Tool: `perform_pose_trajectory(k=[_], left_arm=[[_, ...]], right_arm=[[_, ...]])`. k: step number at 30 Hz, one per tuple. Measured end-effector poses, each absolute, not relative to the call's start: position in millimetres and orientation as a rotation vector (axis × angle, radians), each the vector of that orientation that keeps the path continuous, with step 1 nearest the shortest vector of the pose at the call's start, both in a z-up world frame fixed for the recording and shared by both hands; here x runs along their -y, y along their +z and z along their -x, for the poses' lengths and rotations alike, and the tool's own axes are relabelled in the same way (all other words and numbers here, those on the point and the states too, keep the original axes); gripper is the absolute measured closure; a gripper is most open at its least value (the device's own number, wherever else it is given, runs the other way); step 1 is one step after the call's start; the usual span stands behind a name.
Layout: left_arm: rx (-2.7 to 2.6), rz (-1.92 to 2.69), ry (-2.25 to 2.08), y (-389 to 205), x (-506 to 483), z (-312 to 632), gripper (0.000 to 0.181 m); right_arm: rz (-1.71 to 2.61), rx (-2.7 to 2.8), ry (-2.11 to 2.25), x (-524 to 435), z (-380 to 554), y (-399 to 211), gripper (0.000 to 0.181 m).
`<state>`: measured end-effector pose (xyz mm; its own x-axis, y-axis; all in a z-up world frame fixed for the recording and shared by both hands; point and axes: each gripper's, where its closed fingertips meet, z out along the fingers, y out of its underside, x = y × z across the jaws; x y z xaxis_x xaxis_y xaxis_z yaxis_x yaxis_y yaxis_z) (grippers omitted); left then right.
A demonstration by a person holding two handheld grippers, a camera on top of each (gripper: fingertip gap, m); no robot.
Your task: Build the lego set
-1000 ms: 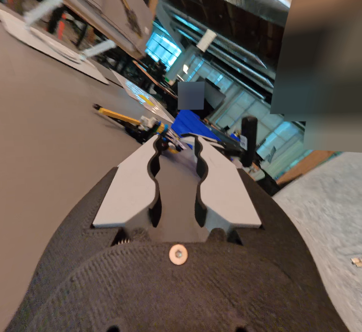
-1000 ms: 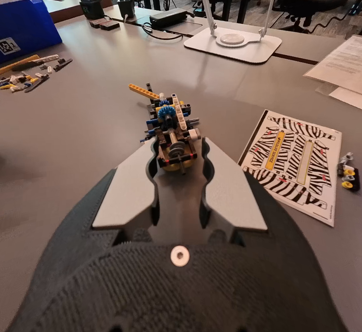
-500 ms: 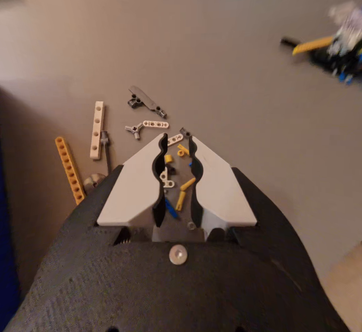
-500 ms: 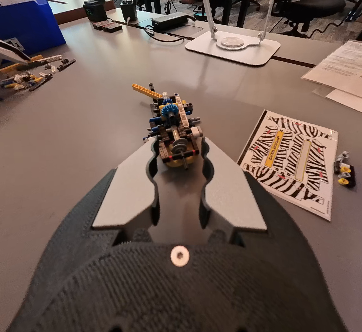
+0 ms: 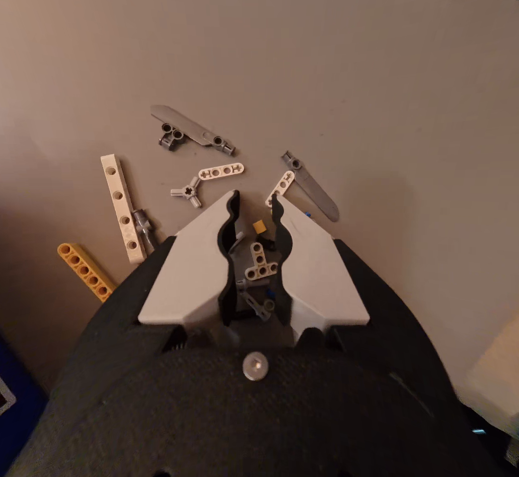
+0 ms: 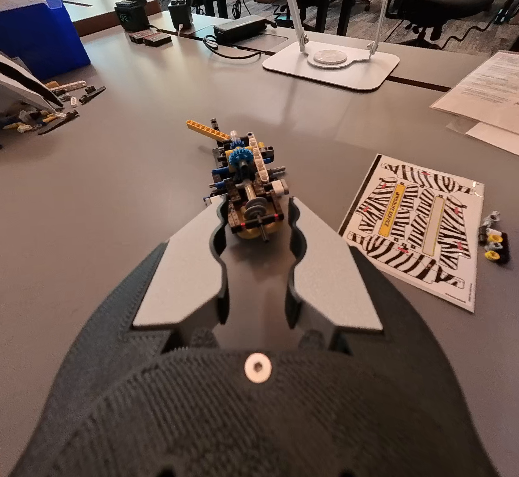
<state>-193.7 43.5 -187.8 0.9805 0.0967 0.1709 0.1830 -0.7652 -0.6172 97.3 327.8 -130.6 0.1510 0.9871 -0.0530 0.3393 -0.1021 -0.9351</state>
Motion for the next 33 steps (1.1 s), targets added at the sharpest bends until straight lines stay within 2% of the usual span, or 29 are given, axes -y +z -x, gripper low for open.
perform_pose_trajectory(k=[23,25,28,33], left_arm=[[0.108,2.408,-0.210,-187,-53,174,0.159],[0.101,2.409,-0.198,-189,-54,174,0.160],[0.123,2.418,-0.162,-190,-56,178,0.171],[0.126,2.392,-0.140,-184,-58,178,0.173]], right_arm=[[1.564,1.323,0.946,-326,-98,-130,0.141],[1.564,1.326,0.941,-325,-97,-130,0.141],[1.564,1.329,0.934,-325,-97,-131,0.141],[1.565,1.328,0.932,-326,-97,-131,0.141]])
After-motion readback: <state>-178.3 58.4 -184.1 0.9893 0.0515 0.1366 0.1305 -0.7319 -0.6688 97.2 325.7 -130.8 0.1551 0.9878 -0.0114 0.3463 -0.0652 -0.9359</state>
